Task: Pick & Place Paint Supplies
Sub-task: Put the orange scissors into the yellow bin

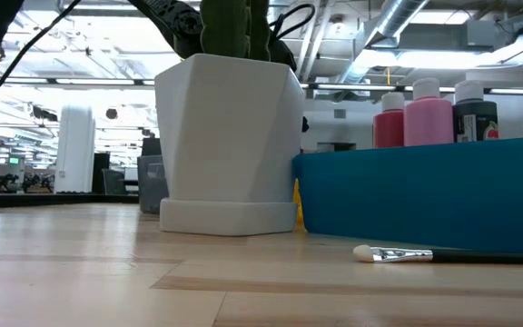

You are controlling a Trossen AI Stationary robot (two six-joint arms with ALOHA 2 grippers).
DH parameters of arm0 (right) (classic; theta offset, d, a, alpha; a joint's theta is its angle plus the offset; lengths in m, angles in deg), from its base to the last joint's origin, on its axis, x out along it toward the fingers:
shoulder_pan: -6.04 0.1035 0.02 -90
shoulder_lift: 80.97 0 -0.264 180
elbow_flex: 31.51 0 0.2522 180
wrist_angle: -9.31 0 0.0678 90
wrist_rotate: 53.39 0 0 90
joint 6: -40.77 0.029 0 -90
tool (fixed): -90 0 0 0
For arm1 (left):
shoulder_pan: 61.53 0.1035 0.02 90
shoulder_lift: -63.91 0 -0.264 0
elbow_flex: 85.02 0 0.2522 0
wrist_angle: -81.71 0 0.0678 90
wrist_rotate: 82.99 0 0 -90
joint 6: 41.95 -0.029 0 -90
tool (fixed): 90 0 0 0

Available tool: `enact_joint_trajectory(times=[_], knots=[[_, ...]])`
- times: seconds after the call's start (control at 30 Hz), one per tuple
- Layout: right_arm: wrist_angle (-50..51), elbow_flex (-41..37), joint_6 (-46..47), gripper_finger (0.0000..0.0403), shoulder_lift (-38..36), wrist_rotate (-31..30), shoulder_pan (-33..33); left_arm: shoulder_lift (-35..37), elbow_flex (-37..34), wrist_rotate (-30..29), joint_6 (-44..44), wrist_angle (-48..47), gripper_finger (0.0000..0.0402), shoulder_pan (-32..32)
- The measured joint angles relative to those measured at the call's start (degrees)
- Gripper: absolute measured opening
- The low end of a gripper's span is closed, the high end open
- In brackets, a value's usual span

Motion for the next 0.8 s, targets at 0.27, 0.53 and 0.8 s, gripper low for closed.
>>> enact_joint_trajectory(times=[0.27,0.53,0.8], knots=[[0.0,0.0,0.0,0.0132,0.0,0.0,0.0,0.6,0.0,-1.2,0.0,0.0,0.0076,1.0],[0.3,0.0,0.0,0.0132,0.0,0.2,0.0,4.7,0.0,-1.7,0.0,-0.6,0.0076,4.6],[8.8,0.0,0.0,0.0132,0.0,0.2,0.3,14.9,0.0,-7.7,-0.6,-1.7,0.0076,9.5]])
